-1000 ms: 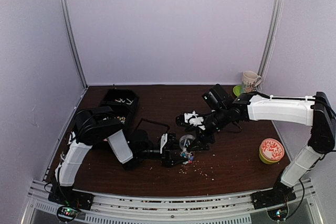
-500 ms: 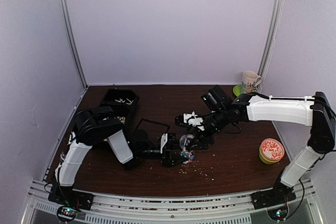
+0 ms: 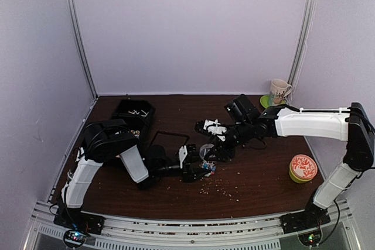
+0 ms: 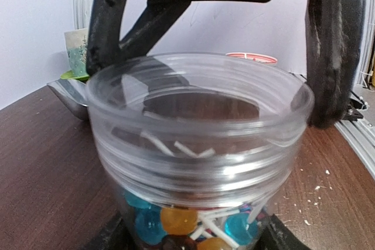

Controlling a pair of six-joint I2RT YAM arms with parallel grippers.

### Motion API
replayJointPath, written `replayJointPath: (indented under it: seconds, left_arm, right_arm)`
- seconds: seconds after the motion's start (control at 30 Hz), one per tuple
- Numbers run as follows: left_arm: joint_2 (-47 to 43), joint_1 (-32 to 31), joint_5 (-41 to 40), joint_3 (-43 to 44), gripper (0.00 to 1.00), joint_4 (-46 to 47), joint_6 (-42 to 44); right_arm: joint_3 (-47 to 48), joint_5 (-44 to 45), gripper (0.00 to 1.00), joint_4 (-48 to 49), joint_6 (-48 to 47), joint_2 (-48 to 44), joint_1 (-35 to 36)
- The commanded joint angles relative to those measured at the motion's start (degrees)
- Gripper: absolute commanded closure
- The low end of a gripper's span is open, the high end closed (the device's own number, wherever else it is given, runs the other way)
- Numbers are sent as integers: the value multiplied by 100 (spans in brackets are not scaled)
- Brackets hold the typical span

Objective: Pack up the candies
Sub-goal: Screw the bottle lid onto the packing bottle.

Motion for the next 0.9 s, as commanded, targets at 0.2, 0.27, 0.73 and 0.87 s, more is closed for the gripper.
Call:
replayJointPath:
  seconds: [0.2, 0.27, 0.73, 0.87]
  left_arm:
    - [34, 40, -698, -146, 54, -554, 84]
    - [37, 35, -669, -146, 54, -555, 87]
    - [61, 37, -188, -142, 54, -440, 109]
    - [70, 36, -130, -136, 54, -435, 105]
  right_arm:
    - [77, 970, 29, 187, 1082, 153, 199]
    - [102, 914, 24, 134, 1049, 107, 198]
    - [290, 1570, 1, -101, 796, -830, 74]
    - [203, 2353, 0, 169, 1029, -1313, 26]
